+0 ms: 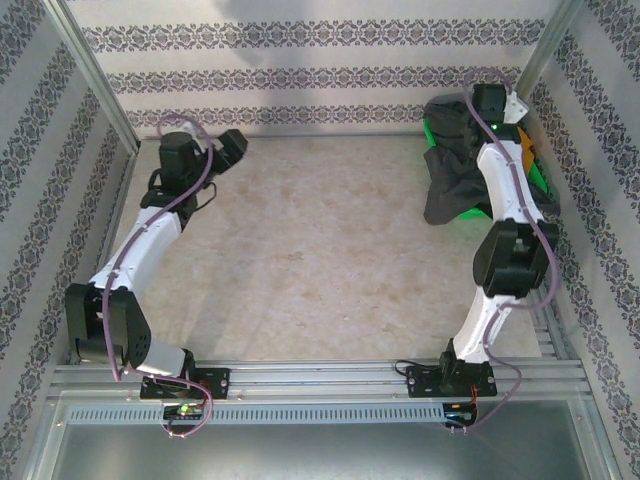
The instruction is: Fold and stack the t-shirts
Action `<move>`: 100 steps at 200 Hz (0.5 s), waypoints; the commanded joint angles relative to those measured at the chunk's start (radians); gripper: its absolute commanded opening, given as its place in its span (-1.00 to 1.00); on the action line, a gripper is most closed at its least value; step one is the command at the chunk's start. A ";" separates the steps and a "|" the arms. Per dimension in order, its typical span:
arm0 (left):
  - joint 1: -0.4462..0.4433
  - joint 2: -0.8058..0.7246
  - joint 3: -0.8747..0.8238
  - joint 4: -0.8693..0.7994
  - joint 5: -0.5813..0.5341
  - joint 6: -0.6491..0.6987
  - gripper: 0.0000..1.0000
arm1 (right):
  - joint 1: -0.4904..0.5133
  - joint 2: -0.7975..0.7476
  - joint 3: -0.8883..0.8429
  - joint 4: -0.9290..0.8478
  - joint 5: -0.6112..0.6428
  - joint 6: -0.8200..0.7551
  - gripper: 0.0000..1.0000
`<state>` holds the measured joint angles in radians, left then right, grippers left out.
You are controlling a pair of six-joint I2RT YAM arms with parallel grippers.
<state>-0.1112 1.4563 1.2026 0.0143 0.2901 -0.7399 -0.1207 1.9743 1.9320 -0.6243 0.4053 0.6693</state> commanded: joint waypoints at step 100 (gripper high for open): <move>-0.115 -0.097 -0.032 -0.083 0.095 -0.041 0.11 | -0.050 0.105 0.017 -0.020 -0.094 0.129 -1.00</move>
<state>-0.2165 1.4044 1.1801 -0.0322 0.3916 -0.7940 -0.1833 2.2162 2.0506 -0.7609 0.3344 0.7670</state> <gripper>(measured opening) 0.609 0.069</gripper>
